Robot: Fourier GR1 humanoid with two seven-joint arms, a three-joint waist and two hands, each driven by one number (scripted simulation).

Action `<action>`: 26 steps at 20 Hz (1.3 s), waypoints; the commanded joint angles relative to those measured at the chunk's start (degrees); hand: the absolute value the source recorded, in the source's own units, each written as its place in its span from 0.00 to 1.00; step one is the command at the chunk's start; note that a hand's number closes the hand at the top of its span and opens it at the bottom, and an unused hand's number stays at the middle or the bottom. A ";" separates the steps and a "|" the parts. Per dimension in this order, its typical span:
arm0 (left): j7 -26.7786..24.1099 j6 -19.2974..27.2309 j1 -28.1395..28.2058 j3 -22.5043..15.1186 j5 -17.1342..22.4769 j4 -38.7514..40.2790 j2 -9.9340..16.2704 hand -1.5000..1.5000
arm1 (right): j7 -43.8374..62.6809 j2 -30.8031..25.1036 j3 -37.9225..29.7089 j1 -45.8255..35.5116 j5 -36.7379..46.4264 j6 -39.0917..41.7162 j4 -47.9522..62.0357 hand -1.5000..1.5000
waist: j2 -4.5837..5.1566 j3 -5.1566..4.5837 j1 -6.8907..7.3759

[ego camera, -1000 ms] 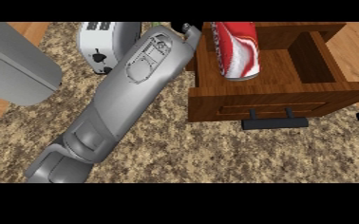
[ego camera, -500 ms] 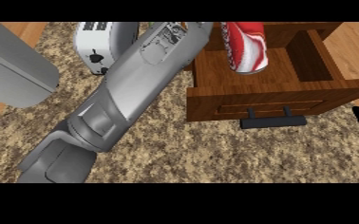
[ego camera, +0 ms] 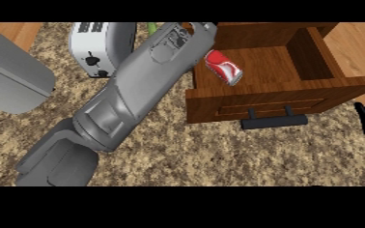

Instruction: Pick up the can, place it into the drawer and close the drawer

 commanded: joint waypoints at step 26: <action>-7.43 10.07 2.70 -12.77 7.96 7.74 0.00 0.00 | -0.95 -1.74 0.50 -4.74 0.03 0.96 4.03 0.00 | 0.99 0.08 -3.25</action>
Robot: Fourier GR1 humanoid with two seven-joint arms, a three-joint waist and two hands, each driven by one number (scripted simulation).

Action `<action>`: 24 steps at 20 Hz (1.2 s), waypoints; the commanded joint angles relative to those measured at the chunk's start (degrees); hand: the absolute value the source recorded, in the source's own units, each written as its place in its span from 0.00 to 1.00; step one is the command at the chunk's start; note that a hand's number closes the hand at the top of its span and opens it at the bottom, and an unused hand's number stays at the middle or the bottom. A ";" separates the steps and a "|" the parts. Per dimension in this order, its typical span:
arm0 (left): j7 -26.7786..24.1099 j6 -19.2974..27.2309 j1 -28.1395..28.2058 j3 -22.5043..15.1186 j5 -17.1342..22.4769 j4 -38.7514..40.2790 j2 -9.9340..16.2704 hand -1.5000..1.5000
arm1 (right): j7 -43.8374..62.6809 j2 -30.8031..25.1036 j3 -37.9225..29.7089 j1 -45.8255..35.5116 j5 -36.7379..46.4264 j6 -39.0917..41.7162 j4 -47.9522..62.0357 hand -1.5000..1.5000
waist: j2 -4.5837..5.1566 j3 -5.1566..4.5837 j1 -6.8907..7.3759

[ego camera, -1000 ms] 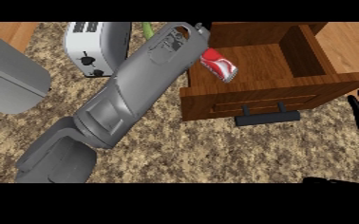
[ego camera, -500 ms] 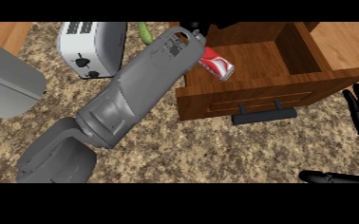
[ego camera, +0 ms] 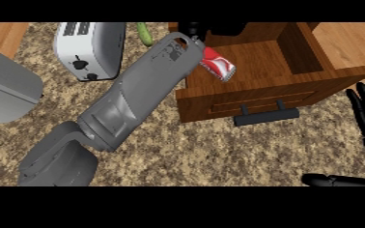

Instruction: Pick up the can, place it into the drawer and close the drawer

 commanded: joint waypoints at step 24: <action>-5.41 4.56 -1.51 2.06 11.55 -4.08 -0.01 0.00 | -7.07 -9.85 9.63 -4.34 33.74 -1.88 -5.28 0.00 | -0.85 -0.14 3.60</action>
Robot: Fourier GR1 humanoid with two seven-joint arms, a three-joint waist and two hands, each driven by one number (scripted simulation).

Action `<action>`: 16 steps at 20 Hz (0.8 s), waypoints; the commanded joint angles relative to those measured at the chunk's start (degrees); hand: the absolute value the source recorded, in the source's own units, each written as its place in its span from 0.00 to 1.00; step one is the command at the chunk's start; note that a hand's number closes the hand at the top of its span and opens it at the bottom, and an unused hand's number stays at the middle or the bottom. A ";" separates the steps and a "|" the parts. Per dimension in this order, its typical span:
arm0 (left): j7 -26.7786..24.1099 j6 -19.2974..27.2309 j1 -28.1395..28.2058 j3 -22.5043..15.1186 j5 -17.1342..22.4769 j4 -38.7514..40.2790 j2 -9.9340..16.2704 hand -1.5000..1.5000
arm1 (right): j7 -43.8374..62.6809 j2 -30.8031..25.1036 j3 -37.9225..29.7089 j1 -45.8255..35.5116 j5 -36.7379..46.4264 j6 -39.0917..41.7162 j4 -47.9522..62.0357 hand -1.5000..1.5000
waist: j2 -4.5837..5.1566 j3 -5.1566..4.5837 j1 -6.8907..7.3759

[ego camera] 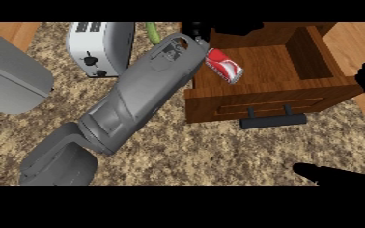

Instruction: Pick up the can, place it into the drawer and close the drawer

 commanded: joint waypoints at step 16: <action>8.20 1.10 -1.76 -0.20 -2.76 -6.08 4.59 0.00 | -0.72 -0.61 13.99 -8.14 38.29 -12.90 25.02 0.00 | -1.49 -0.04 5.75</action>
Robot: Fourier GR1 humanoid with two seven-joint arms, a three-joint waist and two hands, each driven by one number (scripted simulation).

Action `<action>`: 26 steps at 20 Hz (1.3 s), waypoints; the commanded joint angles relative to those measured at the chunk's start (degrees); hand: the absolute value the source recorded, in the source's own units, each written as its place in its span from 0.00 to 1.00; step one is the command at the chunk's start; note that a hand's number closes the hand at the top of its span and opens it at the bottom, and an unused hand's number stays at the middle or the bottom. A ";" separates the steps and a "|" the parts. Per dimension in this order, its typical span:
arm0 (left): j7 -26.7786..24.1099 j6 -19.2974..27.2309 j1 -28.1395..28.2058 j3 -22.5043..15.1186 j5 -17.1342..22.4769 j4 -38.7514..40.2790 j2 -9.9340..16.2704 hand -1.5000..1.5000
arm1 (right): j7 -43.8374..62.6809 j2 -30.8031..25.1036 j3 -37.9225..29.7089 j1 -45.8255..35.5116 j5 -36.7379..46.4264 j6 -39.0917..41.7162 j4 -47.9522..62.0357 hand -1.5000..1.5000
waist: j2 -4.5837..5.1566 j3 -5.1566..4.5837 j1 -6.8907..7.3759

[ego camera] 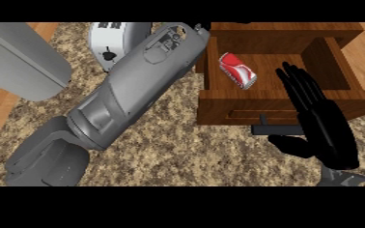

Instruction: Pick up the can, place it into the drawer and close the drawer

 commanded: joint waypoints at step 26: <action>16.96 -4.48 16.92 -2.03 -6.26 -32.39 22.76 0.00 | -5.54 4.76 -12.38 -29.97 12.99 -33.61 58.35 0.00 | 0.48 0.11 4.67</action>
